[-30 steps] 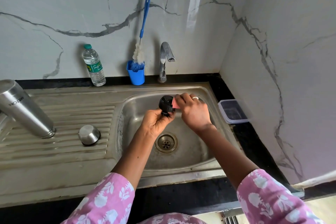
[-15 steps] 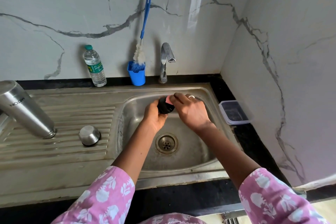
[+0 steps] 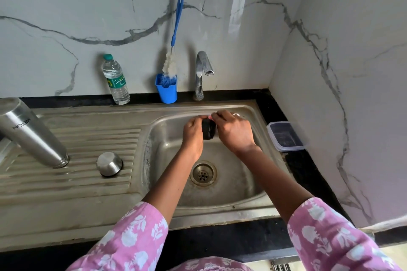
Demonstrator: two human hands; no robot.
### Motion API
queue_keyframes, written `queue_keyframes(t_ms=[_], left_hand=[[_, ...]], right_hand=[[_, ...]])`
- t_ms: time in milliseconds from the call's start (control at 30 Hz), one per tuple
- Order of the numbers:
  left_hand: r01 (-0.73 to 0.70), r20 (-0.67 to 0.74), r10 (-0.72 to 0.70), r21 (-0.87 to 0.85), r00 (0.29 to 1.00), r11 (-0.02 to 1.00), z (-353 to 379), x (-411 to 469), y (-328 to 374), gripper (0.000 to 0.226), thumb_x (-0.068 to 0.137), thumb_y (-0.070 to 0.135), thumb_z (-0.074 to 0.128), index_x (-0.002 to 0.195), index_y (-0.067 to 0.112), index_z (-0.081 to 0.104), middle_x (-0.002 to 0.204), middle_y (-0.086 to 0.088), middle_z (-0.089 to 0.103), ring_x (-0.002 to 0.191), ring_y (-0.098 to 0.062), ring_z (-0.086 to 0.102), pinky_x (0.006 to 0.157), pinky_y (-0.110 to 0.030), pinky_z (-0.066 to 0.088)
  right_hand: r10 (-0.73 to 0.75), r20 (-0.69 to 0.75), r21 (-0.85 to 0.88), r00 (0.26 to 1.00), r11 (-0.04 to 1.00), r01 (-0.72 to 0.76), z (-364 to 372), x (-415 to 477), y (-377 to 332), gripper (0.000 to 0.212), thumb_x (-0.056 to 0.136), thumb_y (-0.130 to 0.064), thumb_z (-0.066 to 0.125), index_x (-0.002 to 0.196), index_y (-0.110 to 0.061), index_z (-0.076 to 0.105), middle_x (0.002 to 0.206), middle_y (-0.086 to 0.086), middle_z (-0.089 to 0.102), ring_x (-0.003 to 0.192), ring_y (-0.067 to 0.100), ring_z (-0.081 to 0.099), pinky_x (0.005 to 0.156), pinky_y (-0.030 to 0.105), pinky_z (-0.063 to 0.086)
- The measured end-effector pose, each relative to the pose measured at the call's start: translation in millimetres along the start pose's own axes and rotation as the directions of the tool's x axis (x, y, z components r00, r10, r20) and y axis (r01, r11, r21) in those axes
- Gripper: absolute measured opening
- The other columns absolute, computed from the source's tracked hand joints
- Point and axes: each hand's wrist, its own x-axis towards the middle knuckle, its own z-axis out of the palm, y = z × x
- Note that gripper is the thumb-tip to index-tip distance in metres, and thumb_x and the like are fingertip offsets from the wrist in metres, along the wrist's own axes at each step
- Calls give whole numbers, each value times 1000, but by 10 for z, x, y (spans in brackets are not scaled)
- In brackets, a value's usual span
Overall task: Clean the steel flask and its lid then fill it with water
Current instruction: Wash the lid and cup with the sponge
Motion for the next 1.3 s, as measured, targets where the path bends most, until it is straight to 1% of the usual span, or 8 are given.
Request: queue_keyframes(t_ms=[300,500,667,833,1000,1133,1233,1300], left_hand=[[146,-21,-151,-159,988,976,-4,68,-68,26,95,7,40,79,10,60,73,-7,60,68,-17,57,62,-26,48],[180,-23,-189,-211,982,961,66,-2,-72,21,97,9,41,84,10,58,79,-11,58,71,-17,56,57,-26,47],[302,0,-328,-387,945,871,56,-8,-15,23,97,12,38,84,7,56,76,-11,58,71,-20,56,62,-28,44],[422,10,-458,-411,889,808,-8,134,-7,28,99,23,32,97,3,52,76,-14,57,71,-24,55,65,-33,46],[432,79,-440,-406,895,806,-12,81,19,24,99,16,37,92,0,53,76,-16,55,71,-24,57,56,-29,55],[387,48,-401,-389,915,836,27,89,-4,28,96,13,30,104,2,55,85,-15,57,74,-24,56,68,-31,47],[384,47,-402,-415,914,825,42,58,-5,34,96,14,27,111,2,55,98,-17,59,87,-28,58,86,-35,49],[400,44,-428,-452,903,798,21,96,2,35,97,15,26,105,1,57,97,-18,61,88,-29,60,88,-34,50]], right_hand=[[-102,-181,8,978,994,105,-7,-129,-166,27,81,-11,51,96,-10,73,87,3,68,61,23,60,42,26,44],[155,2,221,988,964,-152,53,-43,-60,32,70,-6,73,102,-10,70,93,9,69,63,33,67,44,39,54],[55,-76,192,996,981,-39,17,-62,-132,30,84,-18,50,105,-12,70,94,7,69,63,31,65,41,31,50],[-263,-218,-12,940,964,267,57,-248,-67,39,78,-4,46,105,-11,73,104,7,70,72,29,65,48,28,49],[-279,-270,-75,922,960,268,74,-244,-71,50,95,-4,22,108,-6,71,107,12,69,72,32,65,52,33,52],[-145,-223,-86,964,988,129,23,-136,-181,31,85,-5,45,102,-5,72,100,9,69,65,27,60,48,30,50],[-93,-164,-106,982,992,76,11,-88,-266,31,79,-9,48,101,-4,71,97,10,68,63,27,60,45,30,49],[-126,-149,-117,981,987,109,22,-116,-278,33,79,-7,48,104,-2,69,99,13,66,64,28,59,45,31,50]])
